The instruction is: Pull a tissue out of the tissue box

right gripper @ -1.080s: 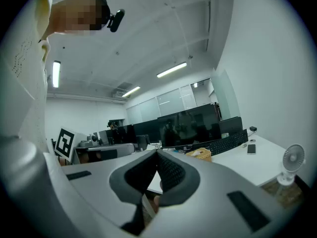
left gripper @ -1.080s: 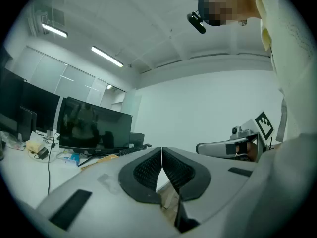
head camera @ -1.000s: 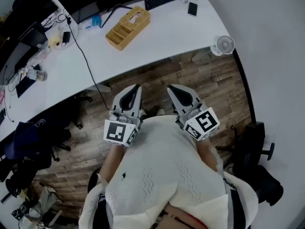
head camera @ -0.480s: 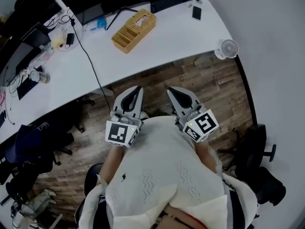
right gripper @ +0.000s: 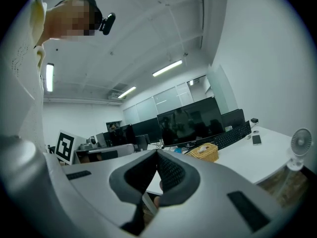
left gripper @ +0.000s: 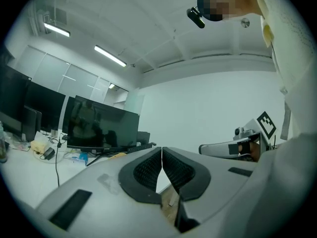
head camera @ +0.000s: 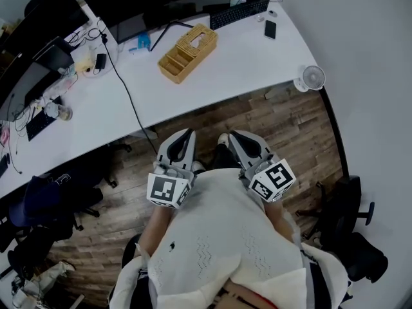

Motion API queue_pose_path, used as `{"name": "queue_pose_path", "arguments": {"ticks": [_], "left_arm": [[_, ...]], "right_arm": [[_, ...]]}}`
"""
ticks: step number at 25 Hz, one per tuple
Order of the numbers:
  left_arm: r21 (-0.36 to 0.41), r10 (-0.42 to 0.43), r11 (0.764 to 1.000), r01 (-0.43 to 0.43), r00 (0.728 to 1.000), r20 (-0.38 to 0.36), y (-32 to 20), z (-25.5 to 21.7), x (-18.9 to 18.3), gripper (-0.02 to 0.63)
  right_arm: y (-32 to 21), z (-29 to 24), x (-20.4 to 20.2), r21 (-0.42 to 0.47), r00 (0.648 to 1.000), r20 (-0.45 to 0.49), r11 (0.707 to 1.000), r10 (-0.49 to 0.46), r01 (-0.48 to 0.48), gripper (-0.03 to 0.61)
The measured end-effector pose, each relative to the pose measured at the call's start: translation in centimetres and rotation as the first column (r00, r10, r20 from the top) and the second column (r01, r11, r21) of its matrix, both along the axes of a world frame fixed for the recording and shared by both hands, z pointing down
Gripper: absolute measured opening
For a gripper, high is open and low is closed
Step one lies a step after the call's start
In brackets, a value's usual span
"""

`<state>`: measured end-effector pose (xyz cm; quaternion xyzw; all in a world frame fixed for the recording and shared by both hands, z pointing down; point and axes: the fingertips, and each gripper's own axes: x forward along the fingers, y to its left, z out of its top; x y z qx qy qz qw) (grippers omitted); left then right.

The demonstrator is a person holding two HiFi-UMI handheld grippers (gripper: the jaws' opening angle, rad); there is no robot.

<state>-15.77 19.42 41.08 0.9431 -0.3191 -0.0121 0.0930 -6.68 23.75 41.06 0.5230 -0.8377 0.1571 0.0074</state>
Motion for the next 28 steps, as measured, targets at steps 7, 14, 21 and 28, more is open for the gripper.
{"name": "queue_pose_path", "arguments": {"ticks": [7, 14, 21, 28], "left_arm": [[-0.004, -0.023, 1.0, 0.023, 1.0, 0.017, -1.7, 0.7, 0.5, 0.015], [-0.012, -0.089, 0.996, 0.09, 0.995, 0.035, -5.6, 1.0, 0.4, 0.015], [-0.014, -0.117, 0.993, 0.118, 0.991, 0.06, -10.4, 1.2, 2.2, 0.015], [-0.026, -0.152, 0.988, 0.154, 0.987, 0.054, -14.7, 0.6, 5.1, 0.015]], "right_arm": [[-1.9, 1.2, 1.4, -0.019, 1.0, -0.01, 1.0, 0.012, -0.012, 0.002], [-6.6, 1.3, 2.6, -0.018, 1.0, 0.011, 1.0, -0.016, 0.016, 0.002], [-12.2, 1.5, 4.0, -0.03, 0.997, 0.017, 0.997, -0.073, 0.074, 0.002], [-17.1, 0.8, 6.4, -0.033, 0.992, 0.03, 0.992, -0.121, 0.122, 0.002]]}}
